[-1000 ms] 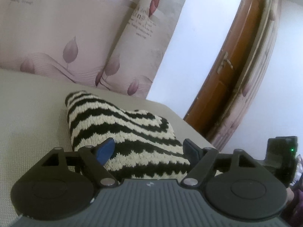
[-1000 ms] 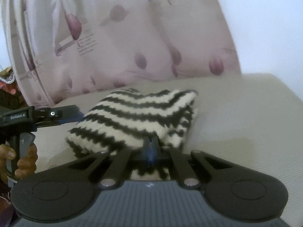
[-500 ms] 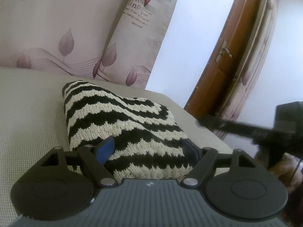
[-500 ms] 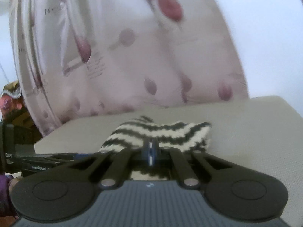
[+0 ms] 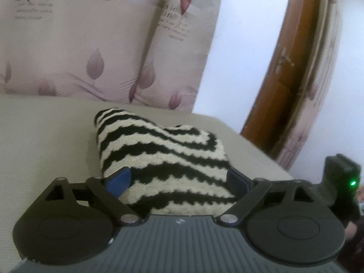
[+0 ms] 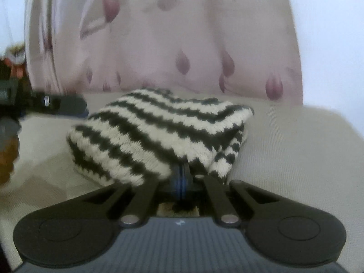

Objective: Fold small clothes

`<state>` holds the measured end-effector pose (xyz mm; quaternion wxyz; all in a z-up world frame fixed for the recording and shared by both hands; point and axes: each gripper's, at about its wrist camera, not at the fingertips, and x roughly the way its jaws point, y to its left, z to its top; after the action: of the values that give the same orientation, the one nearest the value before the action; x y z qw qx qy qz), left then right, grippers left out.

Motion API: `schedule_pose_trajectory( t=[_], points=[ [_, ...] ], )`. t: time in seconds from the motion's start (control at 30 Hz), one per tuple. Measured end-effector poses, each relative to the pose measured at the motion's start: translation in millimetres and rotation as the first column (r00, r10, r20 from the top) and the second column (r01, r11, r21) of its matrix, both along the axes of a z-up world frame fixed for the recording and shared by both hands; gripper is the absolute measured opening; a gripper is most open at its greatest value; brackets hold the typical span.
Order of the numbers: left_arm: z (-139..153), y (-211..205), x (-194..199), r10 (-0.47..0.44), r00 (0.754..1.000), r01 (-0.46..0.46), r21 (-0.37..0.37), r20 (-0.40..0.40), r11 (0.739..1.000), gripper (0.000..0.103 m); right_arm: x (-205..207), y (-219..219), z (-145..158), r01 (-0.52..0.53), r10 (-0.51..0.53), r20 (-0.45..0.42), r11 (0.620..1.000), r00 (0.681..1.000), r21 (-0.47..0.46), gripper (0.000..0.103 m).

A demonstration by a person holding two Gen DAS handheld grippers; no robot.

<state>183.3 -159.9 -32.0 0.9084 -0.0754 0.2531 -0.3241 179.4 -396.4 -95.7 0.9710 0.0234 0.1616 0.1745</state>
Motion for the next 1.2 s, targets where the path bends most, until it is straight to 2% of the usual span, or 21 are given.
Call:
schedule_pose_trajectory(
  t=[0.07,0.3,0.6,1.0,1.2],
  points=[
    [-1.2,-1.6,1.0,0.019,1.0,-0.019,0.038,-0.004,0.999,0.089,0.2,-0.7,1.2,-0.002,0.002,-0.005,1.0,1.0,0.019,0.001],
    [-3.9,-7.0,7.9,0.085,0.996,-0.081,0.121,-0.027,0.989,0.089,-2.3,3.9,2.1,0.005,-0.005,0.003,1.0,1.0,0.001,0.001],
    [-6.9,-20.1,9.1,0.126,0.992,-0.122,0.228,0.0,0.966,0.092,-2.7,2.4,2.4,0.003,-0.003,-0.001,1.0,1.0,0.017,0.001],
    [-6.3,-27.3,12.7,0.133,0.991,-0.137,0.278,0.035,0.951,0.102,-2.0,0.7,2.6,0.003,-0.002,-0.005,0.999,1.0,0.034,0.001],
    [-5.5,-28.9,23.5,0.132,0.991,-0.13,0.283,0.01,0.95,0.103,-1.5,-0.5,2.5,0.002,-0.002,-0.008,0.999,1.0,0.044,0.001]
  ],
)
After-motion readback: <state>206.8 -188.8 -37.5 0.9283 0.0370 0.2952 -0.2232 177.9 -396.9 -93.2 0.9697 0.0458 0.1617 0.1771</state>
